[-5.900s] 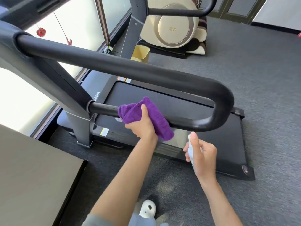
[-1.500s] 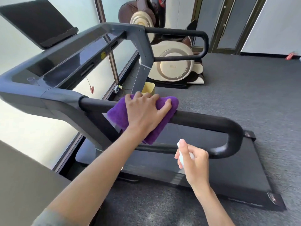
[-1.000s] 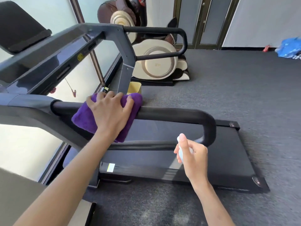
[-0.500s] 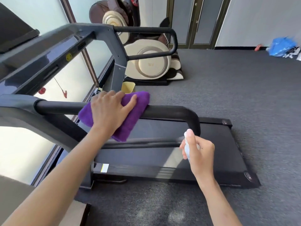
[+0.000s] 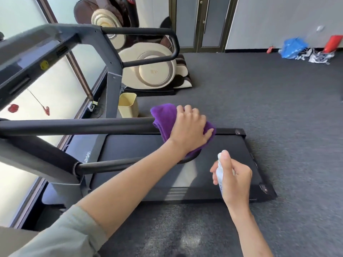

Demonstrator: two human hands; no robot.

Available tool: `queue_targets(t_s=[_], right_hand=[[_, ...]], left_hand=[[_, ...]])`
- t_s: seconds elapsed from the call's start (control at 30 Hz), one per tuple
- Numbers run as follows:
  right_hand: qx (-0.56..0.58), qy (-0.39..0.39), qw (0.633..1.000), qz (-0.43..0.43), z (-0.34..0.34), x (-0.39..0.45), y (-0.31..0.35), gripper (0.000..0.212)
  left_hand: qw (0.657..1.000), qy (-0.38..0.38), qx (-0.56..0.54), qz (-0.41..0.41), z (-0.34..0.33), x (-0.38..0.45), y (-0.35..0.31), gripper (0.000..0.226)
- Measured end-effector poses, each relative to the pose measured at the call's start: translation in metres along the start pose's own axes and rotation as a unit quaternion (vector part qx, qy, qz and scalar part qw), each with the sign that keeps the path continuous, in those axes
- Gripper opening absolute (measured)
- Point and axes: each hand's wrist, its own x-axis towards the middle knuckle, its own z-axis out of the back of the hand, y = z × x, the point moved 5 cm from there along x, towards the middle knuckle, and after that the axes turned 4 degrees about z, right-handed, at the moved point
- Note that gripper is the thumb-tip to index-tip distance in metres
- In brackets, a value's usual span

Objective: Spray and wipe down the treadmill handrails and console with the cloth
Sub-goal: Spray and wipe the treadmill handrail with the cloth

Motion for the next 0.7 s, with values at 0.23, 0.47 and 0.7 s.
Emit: queue_targets(t_s=[0.23, 0.47, 0.7], right_hand=[[0.011, 0.017, 1.0, -0.002, -0.015, -0.005, -0.001, 0.068], [0.025, 0.017, 1.0, 0.007, -0.028, -0.004, 0.005, 0.065], [0.031, 0.014, 0.999, -0.006, -0.03, -0.008, -0.002, 0.064]], left_hand=[[0.964, -0.092, -0.162, 0.192, 0.003, -0.044, 0.121, 0.057], [0.96, -0.119, -0.153, 0.201, 0.005, -0.031, 0.084, 0.059], [0.958, -0.161, -0.164, 0.171, -0.003, -0.054, 0.11, 0.062]])
